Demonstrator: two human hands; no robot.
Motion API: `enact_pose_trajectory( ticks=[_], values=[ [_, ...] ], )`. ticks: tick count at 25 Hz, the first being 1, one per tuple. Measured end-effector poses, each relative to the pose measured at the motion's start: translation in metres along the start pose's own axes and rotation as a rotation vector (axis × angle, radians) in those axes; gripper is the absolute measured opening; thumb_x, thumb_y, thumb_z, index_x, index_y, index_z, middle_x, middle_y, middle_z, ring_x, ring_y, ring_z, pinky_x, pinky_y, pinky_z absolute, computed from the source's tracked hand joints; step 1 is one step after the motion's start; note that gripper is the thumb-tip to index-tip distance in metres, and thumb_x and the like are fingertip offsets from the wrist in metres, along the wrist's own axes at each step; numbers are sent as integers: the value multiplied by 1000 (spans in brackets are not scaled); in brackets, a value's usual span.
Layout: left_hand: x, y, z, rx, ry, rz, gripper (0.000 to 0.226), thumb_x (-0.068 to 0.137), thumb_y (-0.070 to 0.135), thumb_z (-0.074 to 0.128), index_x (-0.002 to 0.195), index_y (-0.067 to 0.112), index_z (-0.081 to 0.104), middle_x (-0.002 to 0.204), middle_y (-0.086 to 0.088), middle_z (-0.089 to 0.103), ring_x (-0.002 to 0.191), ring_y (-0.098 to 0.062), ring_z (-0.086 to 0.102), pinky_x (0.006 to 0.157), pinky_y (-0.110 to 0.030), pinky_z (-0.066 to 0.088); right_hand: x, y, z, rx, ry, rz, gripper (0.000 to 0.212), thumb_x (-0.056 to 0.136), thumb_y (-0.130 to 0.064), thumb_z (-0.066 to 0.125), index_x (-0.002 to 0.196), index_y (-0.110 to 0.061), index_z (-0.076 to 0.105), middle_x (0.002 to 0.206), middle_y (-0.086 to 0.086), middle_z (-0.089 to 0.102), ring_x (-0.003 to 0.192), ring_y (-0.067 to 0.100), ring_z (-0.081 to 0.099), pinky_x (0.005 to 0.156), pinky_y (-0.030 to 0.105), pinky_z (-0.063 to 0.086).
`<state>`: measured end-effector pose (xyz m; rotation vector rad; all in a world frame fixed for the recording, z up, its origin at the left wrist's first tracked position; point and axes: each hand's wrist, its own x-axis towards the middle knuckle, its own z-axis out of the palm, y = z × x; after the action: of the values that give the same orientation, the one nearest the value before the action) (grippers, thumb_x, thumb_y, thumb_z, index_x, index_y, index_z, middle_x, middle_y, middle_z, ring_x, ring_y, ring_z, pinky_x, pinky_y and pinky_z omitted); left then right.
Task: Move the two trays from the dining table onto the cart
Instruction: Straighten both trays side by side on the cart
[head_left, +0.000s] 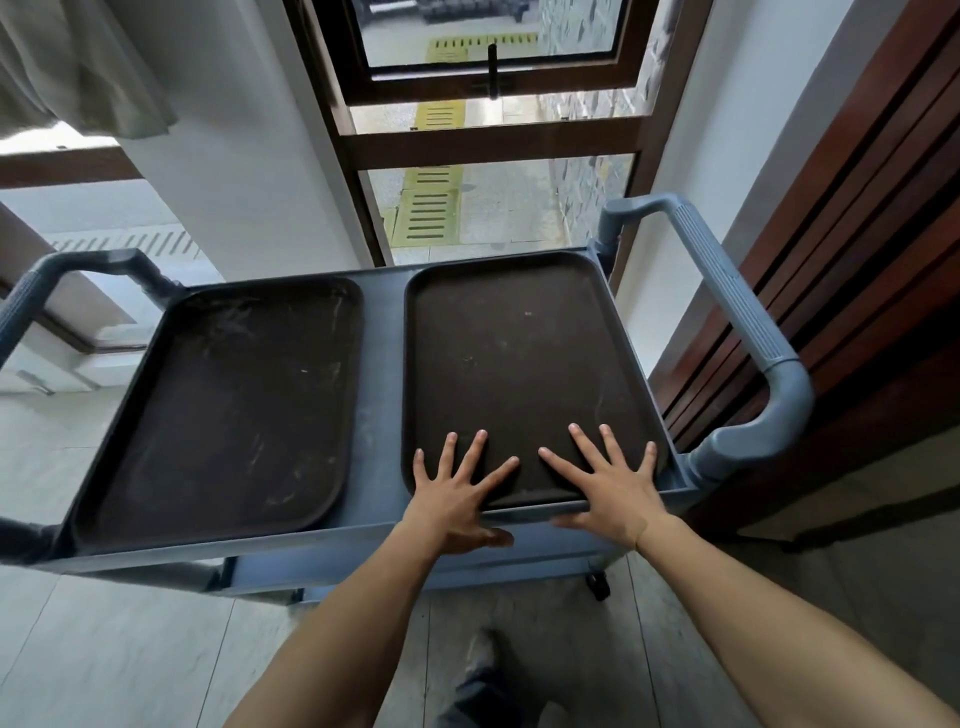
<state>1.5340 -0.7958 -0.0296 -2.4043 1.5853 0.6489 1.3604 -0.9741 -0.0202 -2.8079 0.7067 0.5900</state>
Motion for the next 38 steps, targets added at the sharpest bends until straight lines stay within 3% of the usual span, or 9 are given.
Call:
enact_pose_trajectory(
  ticks=[9, 15, 20, 23, 27, 30, 38],
  values=[
    [-5, 13, 8, -52, 53, -36, 74, 93, 66, 39, 136, 69, -21, 161, -3, -31, 143, -45, -28, 104, -77, -10, -8, -1, 8, -72, 70, -13, 76, 84, -81, 28, 139, -64, -21, 166, -2, -16, 149, 40, -14, 103, 81, 3],
    [-5, 15, 10, -56, 40, -44, 77, 95, 60, 42, 131, 71, -26, 160, -3, -33, 143, -45, -29, 103, -78, -9, -9, -4, 9, -80, 49, -9, 74, 86, -79, 27, 141, -63, -18, 166, -1, -16, 149, 41, -14, 103, 80, 4],
    [-10, 23, 10, -60, 40, -99, 76, 97, 55, 43, 138, 67, -21, 163, -1, -26, 147, -43, -21, 107, -76, -1, -15, -2, 2, -38, -29, 1, 84, 83, -77, 41, 144, -61, -14, 165, -5, -18, 150, 35, -15, 109, 73, 2],
    [-18, 35, 10, -84, 47, -167, 78, 97, 51, 48, 147, 57, -12, 165, -2, -20, 150, -39, -15, 112, -70, 5, -26, 0, 1, -26, -62, 19, 92, 79, -81, 43, 148, -56, -12, 165, -6, -17, 151, 33, -12, 113, 66, -1],
    [-41, 47, 13, -110, 78, -188, 92, 87, 59, 57, 155, 42, -4, 167, -2, -9, 152, -32, -4, 119, -56, 0, -45, 3, 7, 1, -19, 32, 96, 75, -87, 36, 152, -48, -7, 166, -5, -6, 152, 34, -4, 117, 58, -5],
    [-63, 52, 15, -145, 90, -190, 97, 84, 63, 58, 156, 38, -2, 168, 0, -3, 153, -29, -2, 120, -53, -1, -55, 2, 8, 33, -31, 57, 94, 75, -89, 33, 152, -50, -5, 167, -6, 0, 152, 32, -3, 117, 58, -1],
    [-110, 40, 19, -282, 33, -195, 101, 78, 69, 61, 156, 40, 3, 167, 5, -10, 152, -25, -7, 118, -58, 10, -75, -9, 4, 74, -79, 83, 93, 70, -94, 28, 150, -55, 1, 167, -5, 0, 152, 30, -3, 114, 66, 6]
  ],
)
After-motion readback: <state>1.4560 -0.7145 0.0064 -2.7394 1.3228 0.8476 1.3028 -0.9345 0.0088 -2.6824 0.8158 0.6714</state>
